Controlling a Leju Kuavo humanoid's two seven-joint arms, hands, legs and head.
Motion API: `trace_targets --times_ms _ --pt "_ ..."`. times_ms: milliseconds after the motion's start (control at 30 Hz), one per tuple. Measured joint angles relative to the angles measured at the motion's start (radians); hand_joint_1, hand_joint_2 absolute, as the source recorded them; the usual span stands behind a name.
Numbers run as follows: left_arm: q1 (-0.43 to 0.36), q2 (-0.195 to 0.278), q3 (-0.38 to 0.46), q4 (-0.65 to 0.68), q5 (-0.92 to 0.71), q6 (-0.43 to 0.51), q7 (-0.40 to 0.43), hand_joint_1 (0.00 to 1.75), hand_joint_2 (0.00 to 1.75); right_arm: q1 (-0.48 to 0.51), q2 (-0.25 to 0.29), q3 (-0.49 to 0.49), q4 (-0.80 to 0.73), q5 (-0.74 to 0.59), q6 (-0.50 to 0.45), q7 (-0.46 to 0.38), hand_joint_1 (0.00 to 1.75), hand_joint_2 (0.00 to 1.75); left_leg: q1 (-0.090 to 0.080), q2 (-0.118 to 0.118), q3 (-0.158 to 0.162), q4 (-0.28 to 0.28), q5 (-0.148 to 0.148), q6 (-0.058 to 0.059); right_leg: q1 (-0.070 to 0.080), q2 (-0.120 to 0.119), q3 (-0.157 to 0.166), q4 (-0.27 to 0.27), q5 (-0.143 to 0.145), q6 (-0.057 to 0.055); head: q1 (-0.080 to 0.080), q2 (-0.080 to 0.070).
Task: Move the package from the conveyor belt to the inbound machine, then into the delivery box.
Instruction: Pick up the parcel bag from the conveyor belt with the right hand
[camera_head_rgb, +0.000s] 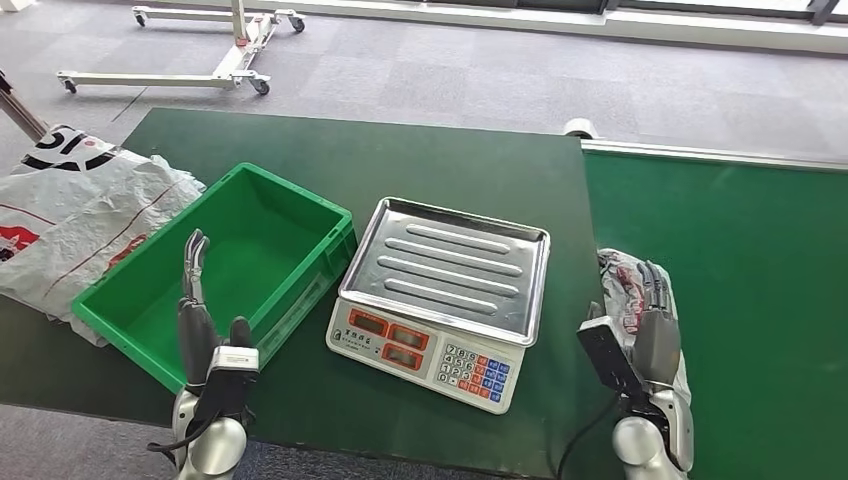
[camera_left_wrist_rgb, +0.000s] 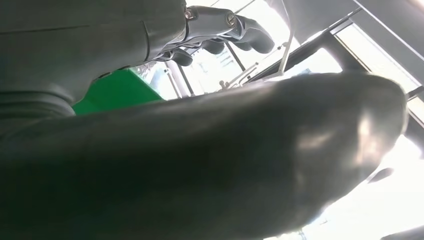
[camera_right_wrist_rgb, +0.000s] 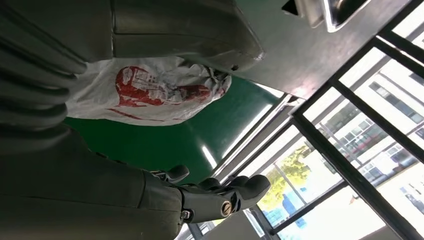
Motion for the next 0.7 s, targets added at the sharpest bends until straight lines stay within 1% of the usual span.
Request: trace_targets --times_ms 233,300,467,700 --pt "0.003 0.002 -0.017 0.023 0.003 -0.018 0.004 0.0 0.0 -0.056 -0.035 -0.044 0.204 0.14 -0.057 0.052 0.0 0.0 0.0 -0.001 -0.001 0.0 0.0 0.0 0.0 -0.001 0.0 0.0 0.0 0.0 0.0 0.0" --pt "0.004 0.003 -0.024 0.026 0.001 -0.025 0.008 0.0 0.0 -0.062 -0.043 -0.056 0.26 0.162 -0.068 0.057 0.0 0.0 0.0 -0.002 -0.001 0.0 -0.001 0.0 0.0 -0.002 0.0 0.0 0.0 0.0 0.0 0.0" --pt "0.004 0.004 -0.029 0.033 -0.001 -0.029 0.012 0.0 0.0 -0.069 -0.054 -0.075 0.34 0.173 -0.075 0.057 0.0 0.0 0.0 -0.001 -0.002 0.0 -0.001 0.0 0.0 -0.001 -0.001 0.0 0.0 0.0 0.0 0.0" --pt "0.004 0.006 -0.035 0.038 -0.002 -0.03 0.013 0.0 0.0 -0.081 -0.057 -0.08 0.389 0.175 -0.077 0.057 0.0 0.0 0.0 -0.001 -0.002 0.0 -0.001 0.0 0.0 -0.001 -0.001 0.0 0.0 0.0 0.0 0.0"
